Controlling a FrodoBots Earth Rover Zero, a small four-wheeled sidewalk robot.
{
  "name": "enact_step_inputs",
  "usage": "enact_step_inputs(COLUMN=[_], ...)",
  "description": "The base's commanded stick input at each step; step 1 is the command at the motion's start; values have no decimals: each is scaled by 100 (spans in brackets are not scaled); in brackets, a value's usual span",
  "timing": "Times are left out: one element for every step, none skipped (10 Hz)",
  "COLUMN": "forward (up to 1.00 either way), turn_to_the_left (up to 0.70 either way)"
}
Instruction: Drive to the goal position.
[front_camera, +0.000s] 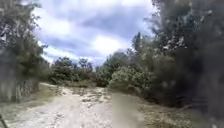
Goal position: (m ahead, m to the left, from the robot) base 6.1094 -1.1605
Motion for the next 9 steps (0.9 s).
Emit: enact_step_inputs(forward=[85, 85, 85, 85, 85, 85, 85, 85, 85], turn_to_the_left=[34, 33, 25, 4, 0, 0, 0, 34, 32])
